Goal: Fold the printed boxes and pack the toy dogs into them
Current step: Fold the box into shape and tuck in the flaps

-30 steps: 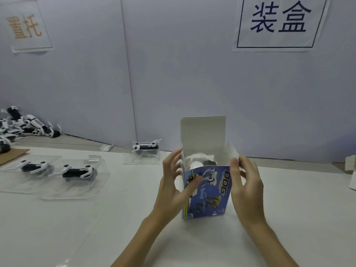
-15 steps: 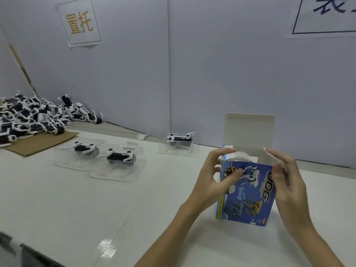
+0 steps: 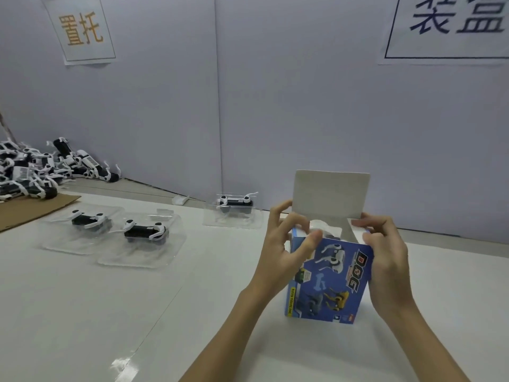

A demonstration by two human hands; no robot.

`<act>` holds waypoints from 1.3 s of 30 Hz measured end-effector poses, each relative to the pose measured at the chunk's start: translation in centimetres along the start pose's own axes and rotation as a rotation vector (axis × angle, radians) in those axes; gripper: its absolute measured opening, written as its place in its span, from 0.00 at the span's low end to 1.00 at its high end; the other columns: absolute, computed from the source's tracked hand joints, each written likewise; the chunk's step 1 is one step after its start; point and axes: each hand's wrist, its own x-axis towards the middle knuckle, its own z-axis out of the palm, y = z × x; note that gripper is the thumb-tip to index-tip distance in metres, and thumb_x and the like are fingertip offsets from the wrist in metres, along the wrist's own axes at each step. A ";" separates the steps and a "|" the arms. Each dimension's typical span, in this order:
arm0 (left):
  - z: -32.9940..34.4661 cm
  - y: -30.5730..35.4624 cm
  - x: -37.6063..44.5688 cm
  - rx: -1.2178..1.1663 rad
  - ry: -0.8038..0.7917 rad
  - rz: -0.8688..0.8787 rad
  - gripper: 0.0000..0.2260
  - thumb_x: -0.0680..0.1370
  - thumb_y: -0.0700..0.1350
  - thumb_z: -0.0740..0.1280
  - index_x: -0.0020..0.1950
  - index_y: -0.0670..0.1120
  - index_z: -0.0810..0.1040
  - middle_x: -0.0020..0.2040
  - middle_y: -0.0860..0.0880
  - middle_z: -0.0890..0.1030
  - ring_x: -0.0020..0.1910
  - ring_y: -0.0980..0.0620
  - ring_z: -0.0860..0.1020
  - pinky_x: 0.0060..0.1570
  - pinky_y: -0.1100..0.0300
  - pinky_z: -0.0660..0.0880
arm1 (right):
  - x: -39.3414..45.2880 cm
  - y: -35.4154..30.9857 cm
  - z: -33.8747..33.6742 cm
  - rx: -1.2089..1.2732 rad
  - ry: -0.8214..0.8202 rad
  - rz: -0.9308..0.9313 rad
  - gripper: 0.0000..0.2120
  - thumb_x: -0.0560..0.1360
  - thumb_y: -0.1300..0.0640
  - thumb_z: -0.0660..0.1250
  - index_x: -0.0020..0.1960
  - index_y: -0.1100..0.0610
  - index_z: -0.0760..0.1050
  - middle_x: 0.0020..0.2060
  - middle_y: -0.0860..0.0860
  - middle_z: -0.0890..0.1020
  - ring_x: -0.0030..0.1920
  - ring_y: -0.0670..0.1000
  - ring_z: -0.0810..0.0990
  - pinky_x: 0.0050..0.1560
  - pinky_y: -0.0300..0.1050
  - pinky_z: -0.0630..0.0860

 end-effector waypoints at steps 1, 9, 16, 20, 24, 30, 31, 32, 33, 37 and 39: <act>0.0 0.0 0.0 -0.011 -0.008 -0.012 0.07 0.79 0.56 0.70 0.51 0.55 0.77 0.68 0.71 0.66 0.70 0.65 0.71 0.57 0.63 0.80 | 0.0 -0.1 0.0 0.049 0.004 0.029 0.07 0.78 0.54 0.63 0.53 0.44 0.76 0.54 0.43 0.83 0.43 0.53 0.86 0.30 0.41 0.80; -0.3 1.2 -0.4 -0.288 -0.021 -0.205 0.22 0.74 0.58 0.76 0.66 0.61 0.74 0.67 0.70 0.74 0.64 0.64 0.78 0.53 0.53 0.84 | 0.4 -0.5 -0.4 0.143 -0.072 0.126 0.23 0.85 0.61 0.58 0.71 0.35 0.73 0.61 0.41 0.82 0.45 0.55 0.87 0.37 0.47 0.85; -0.8 1.1 -0.1 -0.263 -0.101 -0.277 0.30 0.73 0.61 0.77 0.72 0.64 0.70 0.66 0.57 0.80 0.64 0.48 0.81 0.49 0.55 0.83 | 0.2 -0.8 -0.4 0.175 -0.092 0.118 0.12 0.82 0.55 0.60 0.61 0.45 0.79 0.59 0.47 0.84 0.49 0.54 0.87 0.38 0.46 0.85; -1.2 0.5 -0.2 -0.184 -0.112 -0.189 0.26 0.71 0.57 0.78 0.64 0.51 0.74 0.67 0.58 0.77 0.68 0.49 0.78 0.57 0.45 0.82 | -0.3 -0.2 -0.4 0.131 -0.075 0.076 0.16 0.87 0.63 0.52 0.57 0.52 0.78 0.63 0.51 0.82 0.59 0.55 0.85 0.43 0.46 0.84; -1.2 0.5 -0.4 -0.174 -0.134 -0.205 0.30 0.71 0.62 0.76 0.65 0.49 0.71 0.68 0.60 0.75 0.70 0.50 0.76 0.61 0.37 0.79 | -0.5 0.1 -0.4 0.102 -0.066 0.057 0.15 0.87 0.63 0.51 0.59 0.55 0.76 0.64 0.50 0.82 0.61 0.56 0.84 0.43 0.43 0.84; -0.6 -0.1 -0.8 -0.260 -0.110 -0.165 0.17 0.79 0.55 0.69 0.65 0.53 0.73 0.72 0.59 0.73 0.71 0.44 0.76 0.51 0.52 0.83 | -1.3 -0.3 -0.8 -0.061 -0.130 0.018 0.14 0.83 0.41 0.59 0.62 0.47 0.74 0.54 0.45 0.85 0.56 0.52 0.86 0.44 0.42 0.84; -0.5 -0.2 -0.9 -0.260 -0.111 -0.153 0.17 0.79 0.56 0.68 0.66 0.56 0.73 0.73 0.59 0.72 0.71 0.46 0.75 0.52 0.51 0.83 | -1.4 -0.4 -0.8 -0.107 -0.135 0.006 0.15 0.81 0.39 0.64 0.62 0.46 0.73 0.55 0.45 0.84 0.57 0.52 0.85 0.45 0.46 0.85; -0.4 -0.3 -1.0 -0.236 -0.096 -0.136 0.18 0.79 0.56 0.68 0.68 0.58 0.72 0.74 0.60 0.71 0.72 0.47 0.75 0.53 0.51 0.83 | -1.4 -0.5 -0.8 -0.146 -0.123 -0.010 0.15 0.79 0.40 0.67 0.62 0.44 0.73 0.56 0.44 0.84 0.59 0.53 0.84 0.47 0.50 0.85; -0.2 -0.5 -1.1 -0.183 -0.049 -0.112 0.20 0.80 0.56 0.68 0.71 0.60 0.71 0.75 0.61 0.71 0.72 0.48 0.75 0.56 0.51 0.83 | -1.5 -0.5 -0.7 -0.157 -0.093 -0.023 0.15 0.77 0.42 0.69 0.61 0.44 0.74 0.56 0.44 0.84 0.60 0.53 0.83 0.48 0.53 0.86; -0.2 -1.2 -1.6 0.327 0.131 0.084 0.35 0.76 0.62 0.73 0.78 0.52 0.66 0.73 0.60 0.72 0.72 0.54 0.72 0.69 0.53 0.70 | -2.0 -0.2 0.5 -0.043 0.088 -0.041 0.15 0.74 0.48 0.72 0.58 0.46 0.73 0.55 0.44 0.82 0.59 0.51 0.83 0.44 0.44 0.84; -0.1 -1.5 -1.8 0.573 0.067 0.196 0.46 0.71 0.71 0.72 0.80 0.48 0.63 0.75 0.57 0.69 0.74 0.57 0.66 0.73 0.56 0.61 | -2.5 0.3 1.3 0.026 0.083 0.009 0.19 0.72 0.47 0.74 0.58 0.49 0.71 0.56 0.46 0.81 0.59 0.50 0.83 0.41 0.41 0.83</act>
